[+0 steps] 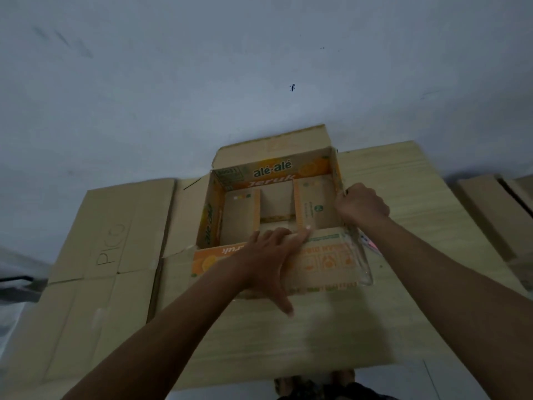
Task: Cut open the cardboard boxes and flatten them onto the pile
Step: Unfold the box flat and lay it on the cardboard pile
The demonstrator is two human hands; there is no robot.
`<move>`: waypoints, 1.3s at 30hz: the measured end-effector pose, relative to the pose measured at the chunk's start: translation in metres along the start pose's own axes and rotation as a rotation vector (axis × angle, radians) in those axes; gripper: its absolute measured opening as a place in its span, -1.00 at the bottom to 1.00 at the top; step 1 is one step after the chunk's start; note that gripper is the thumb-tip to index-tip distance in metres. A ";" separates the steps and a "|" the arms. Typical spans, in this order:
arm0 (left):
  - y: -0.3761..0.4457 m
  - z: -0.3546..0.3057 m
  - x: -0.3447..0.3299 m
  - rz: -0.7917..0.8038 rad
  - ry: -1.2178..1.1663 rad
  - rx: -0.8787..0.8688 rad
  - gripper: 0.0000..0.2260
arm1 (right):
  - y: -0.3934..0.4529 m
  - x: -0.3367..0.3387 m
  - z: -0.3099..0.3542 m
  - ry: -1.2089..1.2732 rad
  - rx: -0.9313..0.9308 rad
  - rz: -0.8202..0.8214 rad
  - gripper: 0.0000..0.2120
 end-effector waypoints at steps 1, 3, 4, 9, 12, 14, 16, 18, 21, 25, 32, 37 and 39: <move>-0.001 0.001 0.000 -0.034 0.017 0.000 0.26 | -0.003 -0.001 -0.003 0.014 0.009 0.005 -0.65; 0.000 0.004 0.005 -0.144 0.019 0.013 0.18 | -0.010 -0.001 -0.008 0.097 0.064 0.006 -0.64; 0.000 0.005 0.012 -0.198 0.008 0.028 0.14 | -0.013 -0.001 -0.010 0.200 0.116 0.007 -0.64; -0.006 0.013 0.053 -0.316 -0.166 0.134 0.09 | -0.036 0.007 -0.022 0.839 0.350 -0.336 -0.67; -0.014 0.021 0.075 -0.383 -0.435 0.108 0.08 | -0.047 -0.004 -0.019 1.075 0.365 -0.413 -0.57; -0.022 0.024 0.091 -0.427 -0.592 0.077 0.09 | -0.051 -0.021 -0.014 1.065 0.339 -0.374 -0.52; -0.031 0.025 0.104 -0.435 -0.668 0.059 0.07 | -0.054 -0.039 -0.007 1.024 0.280 -0.266 -0.44; -0.041 0.026 0.113 -0.454 -0.738 0.072 0.00 | -0.058 -0.055 -0.001 1.035 0.274 -0.084 -0.36; -0.053 0.029 0.123 -0.461 -0.971 0.002 -0.40 | -0.062 -0.075 0.012 1.153 0.318 0.256 -0.37; -0.070 0.027 0.130 -0.485 -1.206 -0.008 -0.91 | -0.065 -0.070 0.031 1.310 0.306 0.244 -0.57; -0.080 0.051 0.122 -0.538 -1.398 -0.025 -0.78 | -0.052 -0.030 0.050 1.205 0.331 -0.036 -0.53; -0.078 0.068 0.110 -0.529 -1.523 -0.010 -0.77 | -0.050 -0.033 0.050 0.943 0.202 0.005 -0.51; -0.078 0.080 0.103 -0.526 -1.533 0.013 -0.77 | -0.049 -0.038 0.045 0.909 0.160 0.043 -0.58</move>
Point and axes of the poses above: each hand's wrist, its own y-axis towards the middle knuckle, its own x-axis out of the back of the hand, z = x × y, the point moved 2 cm from there along y, towards the middle knuckle, and after that the axes turned 13 degrees about z, right-handed, at the moved point
